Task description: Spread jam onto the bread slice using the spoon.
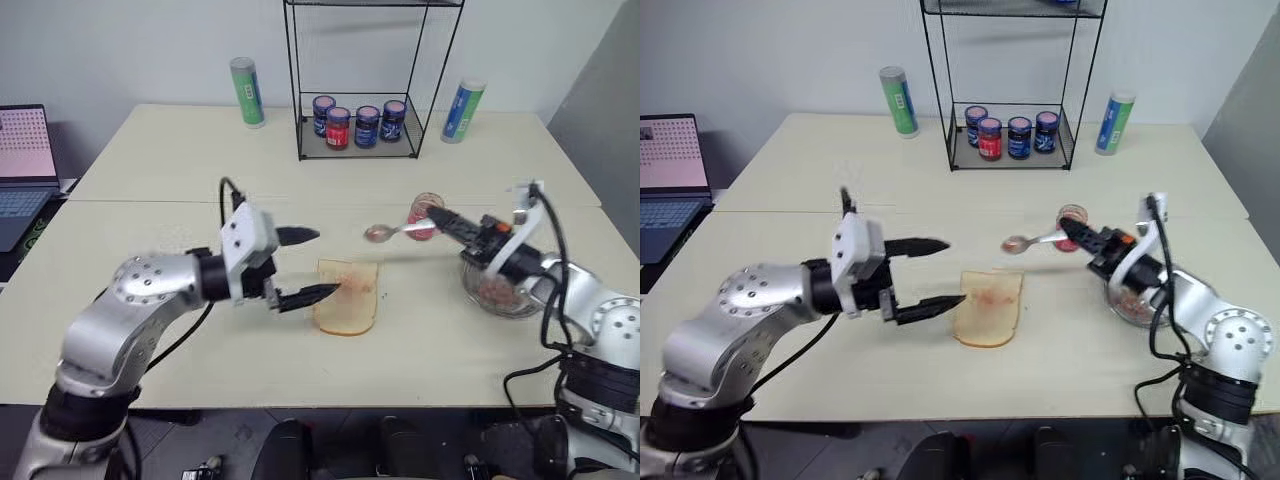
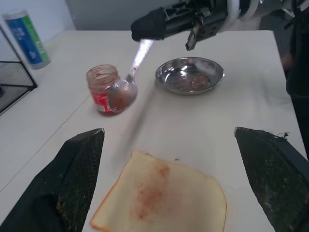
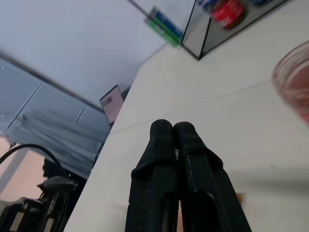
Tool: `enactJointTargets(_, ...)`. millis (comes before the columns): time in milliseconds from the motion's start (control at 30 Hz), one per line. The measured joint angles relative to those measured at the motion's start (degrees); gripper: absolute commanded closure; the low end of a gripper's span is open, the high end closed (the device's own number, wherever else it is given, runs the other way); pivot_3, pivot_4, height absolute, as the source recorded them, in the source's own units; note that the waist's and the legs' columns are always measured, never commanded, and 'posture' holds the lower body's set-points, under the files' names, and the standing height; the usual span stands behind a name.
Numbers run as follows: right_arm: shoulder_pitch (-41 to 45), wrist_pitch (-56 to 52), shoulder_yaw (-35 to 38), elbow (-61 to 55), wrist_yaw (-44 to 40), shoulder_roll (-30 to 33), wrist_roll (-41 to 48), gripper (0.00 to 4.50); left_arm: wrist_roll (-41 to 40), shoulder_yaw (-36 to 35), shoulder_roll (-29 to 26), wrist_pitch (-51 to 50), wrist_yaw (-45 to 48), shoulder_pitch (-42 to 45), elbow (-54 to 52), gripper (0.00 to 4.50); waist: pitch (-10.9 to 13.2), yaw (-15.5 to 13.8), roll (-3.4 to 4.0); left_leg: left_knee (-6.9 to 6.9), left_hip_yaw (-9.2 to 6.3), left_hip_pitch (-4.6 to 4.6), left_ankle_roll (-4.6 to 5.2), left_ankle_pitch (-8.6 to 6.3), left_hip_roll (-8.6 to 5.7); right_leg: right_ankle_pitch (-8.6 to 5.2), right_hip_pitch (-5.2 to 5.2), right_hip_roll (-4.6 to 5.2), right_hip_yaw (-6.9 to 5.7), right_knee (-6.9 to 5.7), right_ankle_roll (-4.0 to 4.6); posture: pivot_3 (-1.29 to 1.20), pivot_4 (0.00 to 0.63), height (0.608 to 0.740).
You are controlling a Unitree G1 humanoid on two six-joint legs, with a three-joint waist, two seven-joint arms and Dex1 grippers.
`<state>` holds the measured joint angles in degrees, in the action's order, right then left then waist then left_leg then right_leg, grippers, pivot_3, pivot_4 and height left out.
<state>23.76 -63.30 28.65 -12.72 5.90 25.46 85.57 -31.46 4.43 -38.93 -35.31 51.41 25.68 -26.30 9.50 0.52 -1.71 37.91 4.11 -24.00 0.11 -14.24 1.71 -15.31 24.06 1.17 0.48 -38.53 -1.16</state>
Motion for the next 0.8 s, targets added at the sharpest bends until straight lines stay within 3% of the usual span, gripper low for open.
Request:
enactJointTargets(233,-12.61,0.92,8.86,2.19,-4.46,16.08,-3.78,4.47,10.65,14.8,10.48,10.69,4.54,10.38,14.3,0.0,0.01,-0.58,0.0,-0.01,0.01,-0.05,0.05,-0.02,-0.04,0.03,-0.02,0.0,0.02,0.09,0.05,0.0,0.15,0.74)
enactJointTargets(367,-18.38,1.31,11.88,5.06,-9.29,20.01,-6.83,4.47,15.51,19.07,14.16,16.61,6.8,12.41,20.98,0.0,0.01,0.11,0.01,-0.03,-0.01,0.09,0.08,-0.04,-0.03,-0.07,-0.01,-0.1,0.17,0.01,-0.12,0.0,0.15,0.74)
enactJointTargets(600,-22.16,3.51,11.37,14.94,-18.57,22.44,-16.04,4.47,21.21,22.85,21.58,24.5,7.85,14.69,31.08,0.0,-0.01,0.01,0.05,0.03,0.02,0.09,0.09,-0.04,-0.06,-0.11,-0.02,-0.1,0.21,-0.02,-0.2,0.0,0.15,0.74)
enactJointTargets(800,-17.44,6.36,8.79,21.98,-24.84,22.98,-22.03,4.47,22.84,22.84,24.84,26.67,7.77,15.81,33.86,0.0,-0.05,0.15,0.1,0.05,0.04,0.13,0.1,-0.05,-0.07,-0.1,-0.04,-0.11,0.27,-0.02,-0.21,0.0,0.15,0.74)
